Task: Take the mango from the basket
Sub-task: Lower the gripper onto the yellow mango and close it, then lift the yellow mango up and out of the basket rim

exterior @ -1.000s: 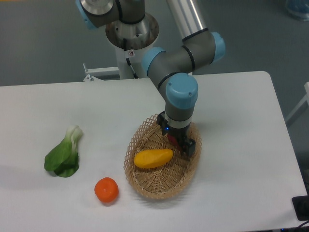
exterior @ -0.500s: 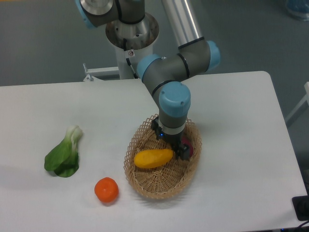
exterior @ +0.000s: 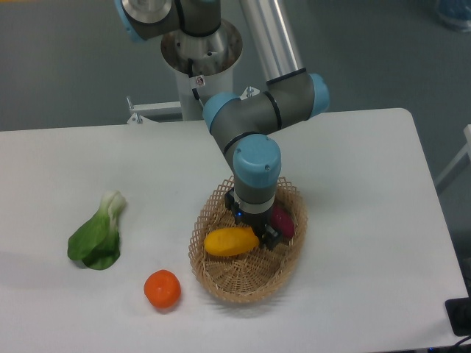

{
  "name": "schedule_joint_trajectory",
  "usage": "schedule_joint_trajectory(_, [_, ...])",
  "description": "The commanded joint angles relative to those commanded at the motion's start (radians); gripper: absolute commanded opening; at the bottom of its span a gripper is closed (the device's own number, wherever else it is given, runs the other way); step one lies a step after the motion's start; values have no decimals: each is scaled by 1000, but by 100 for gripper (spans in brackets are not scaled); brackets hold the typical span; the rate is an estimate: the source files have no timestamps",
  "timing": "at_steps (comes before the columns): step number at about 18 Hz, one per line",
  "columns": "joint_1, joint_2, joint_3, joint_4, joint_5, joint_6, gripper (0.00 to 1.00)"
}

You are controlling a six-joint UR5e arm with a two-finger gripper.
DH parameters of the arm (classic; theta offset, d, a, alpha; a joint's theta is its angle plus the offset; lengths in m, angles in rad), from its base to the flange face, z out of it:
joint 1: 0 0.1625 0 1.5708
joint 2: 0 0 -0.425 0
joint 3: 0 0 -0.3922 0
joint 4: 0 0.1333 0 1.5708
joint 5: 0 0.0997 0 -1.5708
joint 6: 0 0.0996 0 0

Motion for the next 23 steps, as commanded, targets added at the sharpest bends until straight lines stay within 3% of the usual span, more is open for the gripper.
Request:
schedule_joint_trajectory(3, [0, 5, 0, -2, 0, 0, 33])
schedule_joint_trajectory(5, [0, 5, 3, -3, 0, 0, 22])
schedule_joint_trajectory(11, [8, 15, 31, -14, 2, 0, 21])
schedule_joint_trajectory(17, [63, 70, 54, -41, 0, 2, 22])
schedule_joint_trajectory(19, [83, 72, 113, -113, -2, 6, 22])
schedule_joint_trajectory(23, [130, 40, 276, -326, -11, 14, 22])
